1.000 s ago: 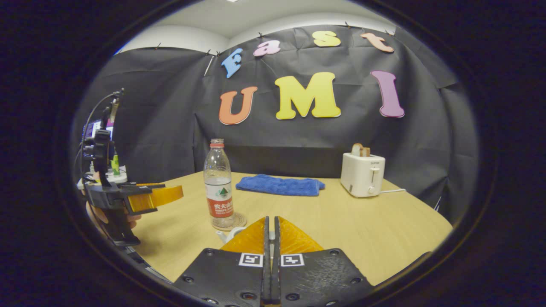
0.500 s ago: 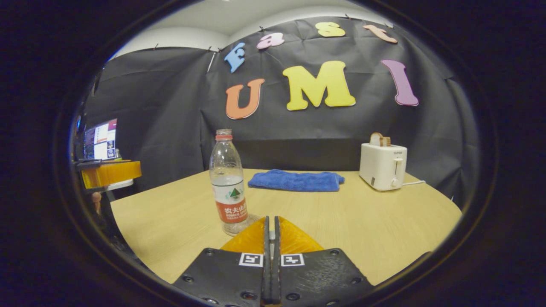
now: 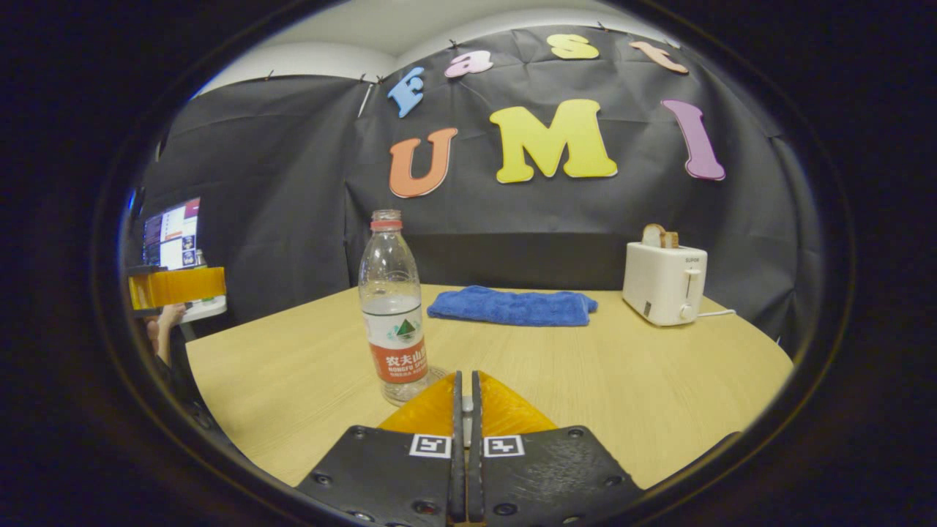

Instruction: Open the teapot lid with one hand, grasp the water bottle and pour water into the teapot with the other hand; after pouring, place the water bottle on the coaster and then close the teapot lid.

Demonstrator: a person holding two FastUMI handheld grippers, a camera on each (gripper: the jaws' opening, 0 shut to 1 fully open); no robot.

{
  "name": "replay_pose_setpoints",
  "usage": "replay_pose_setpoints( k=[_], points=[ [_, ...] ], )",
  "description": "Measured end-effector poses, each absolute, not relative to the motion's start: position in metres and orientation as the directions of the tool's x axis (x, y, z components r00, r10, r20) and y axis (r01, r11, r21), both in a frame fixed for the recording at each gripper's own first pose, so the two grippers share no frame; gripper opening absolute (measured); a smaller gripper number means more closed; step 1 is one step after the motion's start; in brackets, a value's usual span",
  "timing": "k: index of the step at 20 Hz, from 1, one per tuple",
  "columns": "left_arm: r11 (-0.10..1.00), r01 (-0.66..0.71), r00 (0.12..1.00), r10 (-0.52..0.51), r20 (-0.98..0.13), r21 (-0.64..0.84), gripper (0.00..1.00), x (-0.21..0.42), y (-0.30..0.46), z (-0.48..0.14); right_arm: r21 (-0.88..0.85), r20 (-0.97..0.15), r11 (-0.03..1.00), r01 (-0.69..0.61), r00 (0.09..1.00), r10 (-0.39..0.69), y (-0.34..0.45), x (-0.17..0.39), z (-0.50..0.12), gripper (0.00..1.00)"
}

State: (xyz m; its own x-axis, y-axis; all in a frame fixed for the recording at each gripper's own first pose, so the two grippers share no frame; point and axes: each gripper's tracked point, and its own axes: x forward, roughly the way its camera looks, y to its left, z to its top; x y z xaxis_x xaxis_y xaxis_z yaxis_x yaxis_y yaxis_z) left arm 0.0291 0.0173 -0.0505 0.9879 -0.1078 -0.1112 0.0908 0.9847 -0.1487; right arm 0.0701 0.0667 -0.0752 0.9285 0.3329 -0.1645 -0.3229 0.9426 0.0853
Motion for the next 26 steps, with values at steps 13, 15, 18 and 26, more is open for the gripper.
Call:
replay_pose_setpoints(
  k=[13, 15, 18, 26],
  points=[
    [0.989, 0.041, 0.994, -0.055, -0.095, -0.145, 0.95, 0.018, 0.031, -0.032, 0.084, -0.054, 0.963, -0.256, 0.964, 0.261, 0.033, 0.039, -0.021, 0.55],
    [0.991, 0.024, 0.996, -0.035, -0.084, -0.132, 0.96, 0.015, 0.033, -0.027, 0.076, -0.031, 0.97, -0.23, 0.972, 0.233, 0.022, 0.03, -0.01, 0.67],
    [0.996, 0.005, 0.996, -0.014, -0.091, -0.092, 0.95, 0.013, 0.032, -0.028, 0.048, -0.03, 0.983, -0.177, 0.983, 0.179, 0.004, 0.018, 0.002, 0.88],
    [0.995, -0.029, 0.992, 0.017, -0.128, -0.094, 0.95, 0.013, 0.033, -0.031, -0.022, -0.002, 0.999, 0.046, 0.999, -0.046, -0.073, -0.028, 0.036, 0.97]
  ],
)
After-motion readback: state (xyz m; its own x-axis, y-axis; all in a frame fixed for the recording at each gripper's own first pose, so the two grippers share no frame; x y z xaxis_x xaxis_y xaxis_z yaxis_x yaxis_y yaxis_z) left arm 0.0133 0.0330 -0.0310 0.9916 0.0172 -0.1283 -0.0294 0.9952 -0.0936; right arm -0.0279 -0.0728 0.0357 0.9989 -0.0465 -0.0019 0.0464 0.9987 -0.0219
